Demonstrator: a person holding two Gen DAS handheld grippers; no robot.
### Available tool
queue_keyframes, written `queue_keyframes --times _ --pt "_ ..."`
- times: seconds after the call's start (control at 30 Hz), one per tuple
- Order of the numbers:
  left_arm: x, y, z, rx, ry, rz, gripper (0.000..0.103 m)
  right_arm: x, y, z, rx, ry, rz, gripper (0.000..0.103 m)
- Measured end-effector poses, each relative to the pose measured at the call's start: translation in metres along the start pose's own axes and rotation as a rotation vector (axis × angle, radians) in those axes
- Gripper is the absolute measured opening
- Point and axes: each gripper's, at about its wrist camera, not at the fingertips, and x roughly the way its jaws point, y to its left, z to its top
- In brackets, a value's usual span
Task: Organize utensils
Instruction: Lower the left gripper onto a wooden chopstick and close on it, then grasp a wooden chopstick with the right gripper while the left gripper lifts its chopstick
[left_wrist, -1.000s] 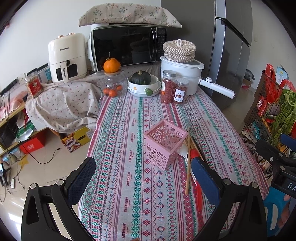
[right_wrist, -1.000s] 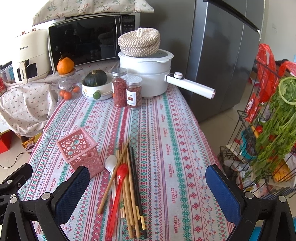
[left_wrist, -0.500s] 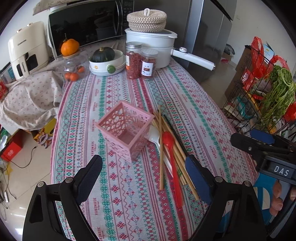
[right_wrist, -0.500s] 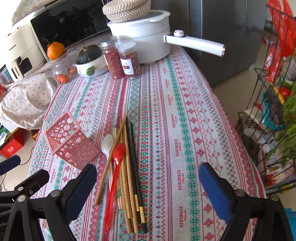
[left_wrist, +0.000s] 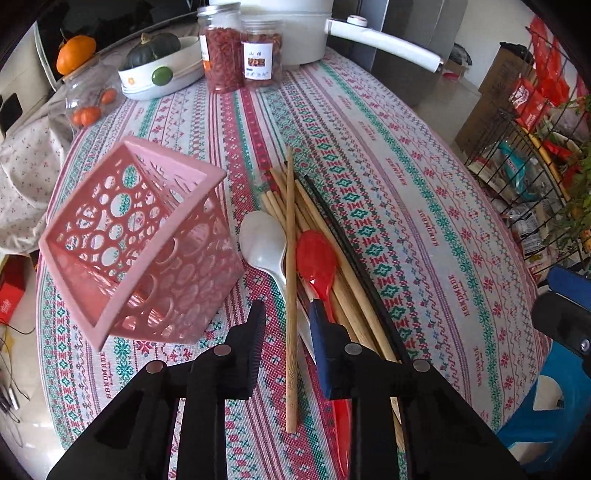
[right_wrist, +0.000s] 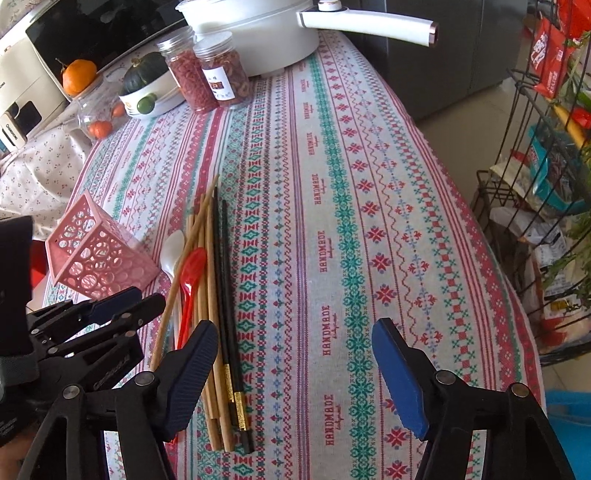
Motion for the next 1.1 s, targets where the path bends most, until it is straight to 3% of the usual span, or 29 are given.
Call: queue_keyframes --times 0.2,0.27,0.6,0.83,0.93,1.03,1.1 --pt "0.019 0.009 0.0 -0.045 0.044 -0.009 0.017 0.007 -0.002 -0.002 -0.005 0.021 0.0 0.072" --pt "0.022 0.012 -0.001 -0.053 0.053 -0.042 0.008 0.009 -0.002 -0.003 -0.003 0.029 0.002 0.072" --pt "-0.021 0.027 -0.029 0.018 0.097 -0.161 0.007 0.019 0.004 -0.006 -0.009 0.063 -0.004 0.072" --pt "-0.03 0.041 -0.069 0.125 0.22 -0.199 0.007 0.025 0.014 -0.009 -0.018 0.084 -0.008 0.072" --pt "-0.032 0.04 -0.073 0.124 0.198 -0.19 0.008 0.031 0.019 -0.009 -0.016 0.097 -0.007 0.072" --pt "-0.03 0.037 -0.064 0.123 0.154 -0.217 0.008 0.036 0.024 -0.008 -0.012 0.11 0.001 0.072" --pt "-0.023 0.033 -0.052 0.127 0.132 -0.193 0.008 0.04 0.026 -0.007 -0.012 0.117 0.014 0.072"
